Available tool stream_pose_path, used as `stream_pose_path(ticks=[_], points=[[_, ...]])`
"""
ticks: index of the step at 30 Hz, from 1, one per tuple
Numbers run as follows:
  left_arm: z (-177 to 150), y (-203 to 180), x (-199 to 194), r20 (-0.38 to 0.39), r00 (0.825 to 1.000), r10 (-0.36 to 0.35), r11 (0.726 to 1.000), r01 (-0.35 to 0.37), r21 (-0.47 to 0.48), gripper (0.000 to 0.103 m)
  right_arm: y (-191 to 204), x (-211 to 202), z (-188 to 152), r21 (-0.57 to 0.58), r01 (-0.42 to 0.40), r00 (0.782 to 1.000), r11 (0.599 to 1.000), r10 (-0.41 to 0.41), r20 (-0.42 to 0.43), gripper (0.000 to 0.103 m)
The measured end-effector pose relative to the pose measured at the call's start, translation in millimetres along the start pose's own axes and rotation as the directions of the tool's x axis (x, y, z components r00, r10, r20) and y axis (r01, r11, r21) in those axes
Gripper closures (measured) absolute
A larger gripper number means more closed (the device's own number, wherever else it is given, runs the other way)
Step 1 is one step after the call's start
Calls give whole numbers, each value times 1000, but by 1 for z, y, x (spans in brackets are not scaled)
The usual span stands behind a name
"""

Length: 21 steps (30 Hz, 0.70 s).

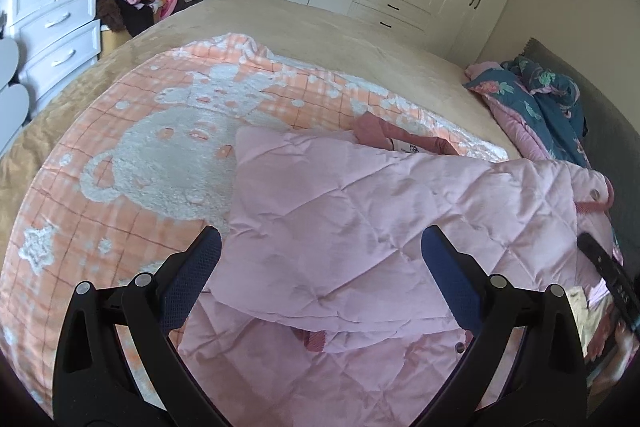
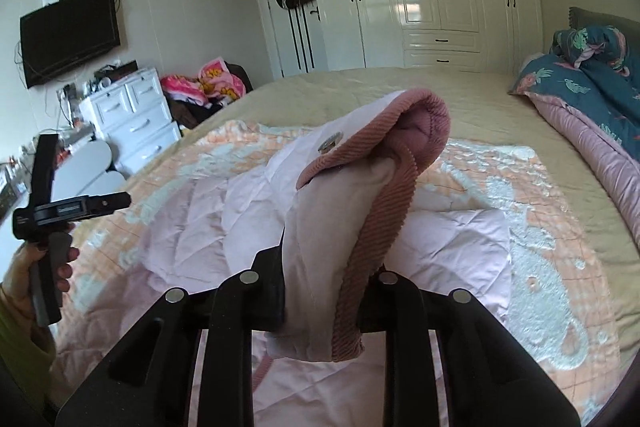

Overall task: Fold large clothes
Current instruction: 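Fold the held sleeve across the jacket front and open the right tool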

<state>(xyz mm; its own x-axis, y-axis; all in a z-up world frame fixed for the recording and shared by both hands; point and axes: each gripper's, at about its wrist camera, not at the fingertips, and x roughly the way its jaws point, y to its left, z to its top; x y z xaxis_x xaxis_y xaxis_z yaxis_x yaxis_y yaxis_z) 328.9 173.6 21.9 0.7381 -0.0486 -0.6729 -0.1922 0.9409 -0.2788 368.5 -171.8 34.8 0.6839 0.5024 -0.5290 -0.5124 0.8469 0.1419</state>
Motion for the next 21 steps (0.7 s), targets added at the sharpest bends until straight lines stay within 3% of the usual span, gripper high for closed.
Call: stream_pose_path(ticks=[14,17,21], points=[[-23,-32,35,-67,998,-21,993,28,111,9,-30,54,-34,87,62,988,994,-48,-149,81],[-26,-36,38,-68,997,-31,992,39,123,9,-29,57,-38,90,75,985,993,-60,-164,78],[-28,-38,40,-70,996,-54,990,62,126,10,-35,57,-39,110,105,981,988,-85,-173,67]])
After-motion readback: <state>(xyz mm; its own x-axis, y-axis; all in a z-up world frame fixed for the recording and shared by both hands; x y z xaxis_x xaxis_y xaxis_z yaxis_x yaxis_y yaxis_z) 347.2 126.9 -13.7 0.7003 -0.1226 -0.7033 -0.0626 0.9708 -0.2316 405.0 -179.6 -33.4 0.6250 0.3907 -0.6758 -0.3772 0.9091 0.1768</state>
